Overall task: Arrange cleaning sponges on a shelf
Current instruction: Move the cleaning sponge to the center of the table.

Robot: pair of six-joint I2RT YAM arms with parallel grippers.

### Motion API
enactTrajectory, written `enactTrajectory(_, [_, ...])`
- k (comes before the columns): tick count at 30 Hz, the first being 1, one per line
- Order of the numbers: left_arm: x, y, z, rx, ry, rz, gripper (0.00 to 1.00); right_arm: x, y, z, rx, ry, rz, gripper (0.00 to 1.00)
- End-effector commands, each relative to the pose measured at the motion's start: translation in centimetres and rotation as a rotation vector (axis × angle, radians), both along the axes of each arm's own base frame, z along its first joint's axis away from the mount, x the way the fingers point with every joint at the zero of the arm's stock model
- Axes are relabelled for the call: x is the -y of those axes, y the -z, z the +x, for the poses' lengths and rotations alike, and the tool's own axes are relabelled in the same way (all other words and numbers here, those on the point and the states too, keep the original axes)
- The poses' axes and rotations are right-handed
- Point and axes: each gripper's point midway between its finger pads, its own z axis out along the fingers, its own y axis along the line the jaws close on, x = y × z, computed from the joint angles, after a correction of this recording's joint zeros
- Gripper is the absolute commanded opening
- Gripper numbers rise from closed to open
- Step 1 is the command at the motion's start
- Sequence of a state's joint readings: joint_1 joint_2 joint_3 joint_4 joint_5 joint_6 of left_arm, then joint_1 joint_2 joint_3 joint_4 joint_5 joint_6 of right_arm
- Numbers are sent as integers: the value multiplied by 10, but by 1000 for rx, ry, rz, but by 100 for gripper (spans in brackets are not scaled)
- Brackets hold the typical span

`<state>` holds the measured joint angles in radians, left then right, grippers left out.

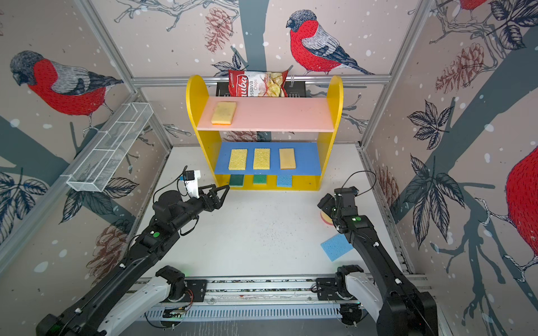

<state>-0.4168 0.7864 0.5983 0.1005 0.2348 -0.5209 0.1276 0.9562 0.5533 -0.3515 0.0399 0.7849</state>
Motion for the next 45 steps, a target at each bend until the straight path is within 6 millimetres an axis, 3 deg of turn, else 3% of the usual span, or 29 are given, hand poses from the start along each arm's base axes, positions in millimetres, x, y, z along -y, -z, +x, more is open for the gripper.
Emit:
enactTrajectory(1, [3,-15,-1,62,14,-21,88,16,7,2,9,57,17,86])
enactTrajectory(11, [-2,-7,1,79,-7,14,88,59,25,-34,-84,253,-61,91])
enactTrajectory(17, [7,2,4,62,31,-3,88,61,43,-60,-103,325,-19,91])
enactTrajectory(21, [10,13,4,32,47,-3,88,49,60,-70,-125,305,35,86])
enactTrajectory(26, [11,18,5,16,44,-11,88,11,79,-80,-150,235,75,83])
enactTrajectory(33, [10,18,6,11,38,-14,88,-47,82,-87,-147,125,88,82])
enactTrajectory(40, [9,18,5,2,34,-19,88,-122,69,-66,-91,-35,78,82])
enactTrajectory(45, [8,24,3,-28,32,-24,88,-186,72,-41,-95,-155,47,84])
